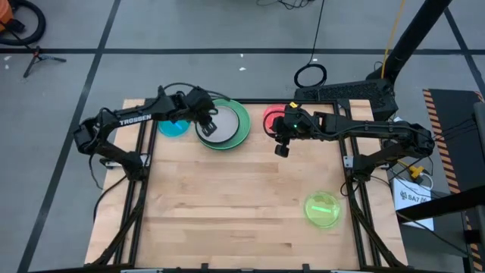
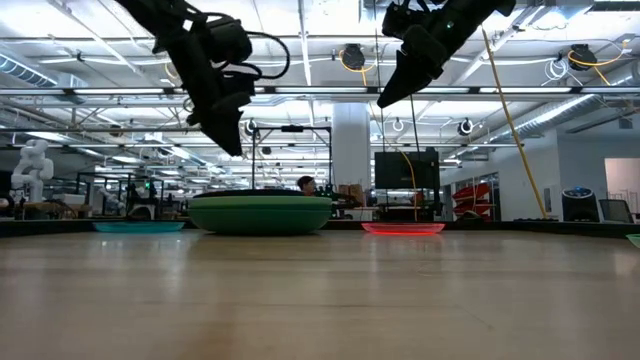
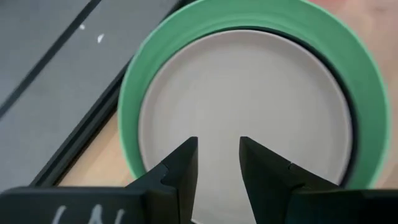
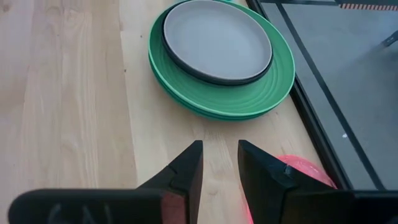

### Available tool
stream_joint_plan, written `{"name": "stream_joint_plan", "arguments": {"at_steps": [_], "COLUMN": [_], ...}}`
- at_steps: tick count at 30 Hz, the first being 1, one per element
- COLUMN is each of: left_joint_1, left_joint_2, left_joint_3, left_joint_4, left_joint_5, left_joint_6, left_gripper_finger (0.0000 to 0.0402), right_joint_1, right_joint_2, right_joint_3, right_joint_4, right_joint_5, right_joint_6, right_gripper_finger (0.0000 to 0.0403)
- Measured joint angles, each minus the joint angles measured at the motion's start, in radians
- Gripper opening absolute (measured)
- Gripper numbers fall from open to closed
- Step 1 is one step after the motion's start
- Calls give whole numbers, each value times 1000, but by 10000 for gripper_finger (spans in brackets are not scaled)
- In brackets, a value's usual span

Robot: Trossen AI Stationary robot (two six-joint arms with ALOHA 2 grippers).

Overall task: Stack plastic plates
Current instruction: Stack the transparent pink plate on the gray plate

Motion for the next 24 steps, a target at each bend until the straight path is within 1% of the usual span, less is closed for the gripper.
{"name": "stream_joint_plan", "arguments": {"at_steps": [7, 11, 16, 21, 24], "left_joint_1": [-125, -144, -159, -192, -222], "left_joint_2": [-16, -75, -188, -314, -388], "left_joint_3": [-11, -81, -193, -286, -330], "left_joint_4": [5, 21, 127, 276, 372], "left_joint_5": [-104, -153, -153, -152, -151], "left_joint_6": [48, 61, 46, 64, 67], "left_gripper_finger": [124, 124, 124, 124, 124], "right_joint_1": [0, 0, 1, 1, 3], "right_joint_2": [0, 0, 0, 0, 0], "right_joint_3": [0, 0, -22, -103, -166], "right_joint_4": [-2, -22, -29, -29, -33], "right_joint_5": [0, 0, 1, -2, -25], "right_joint_6": [82, 141, 224, 333, 403], "right_gripper_finger": [93, 93, 93, 93, 93]}}
